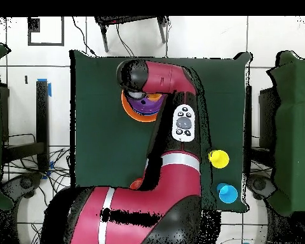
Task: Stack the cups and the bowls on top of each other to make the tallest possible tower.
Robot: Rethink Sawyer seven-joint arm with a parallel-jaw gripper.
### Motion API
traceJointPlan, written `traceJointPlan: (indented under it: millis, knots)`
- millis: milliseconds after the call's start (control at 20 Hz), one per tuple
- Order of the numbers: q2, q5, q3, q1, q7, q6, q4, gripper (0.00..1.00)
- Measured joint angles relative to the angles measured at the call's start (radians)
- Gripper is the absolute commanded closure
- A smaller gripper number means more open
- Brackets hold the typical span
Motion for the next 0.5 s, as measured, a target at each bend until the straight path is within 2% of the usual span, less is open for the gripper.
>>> traceJointPlan:
  millis: [250,500]
  knots:
    - [-0.038,0.001,0.000,0.000,0.000,0.006,0.009,0.00]
    - [-0.091,0.001,0.000,-0.001,0.000,0.053,0.012,0.00]
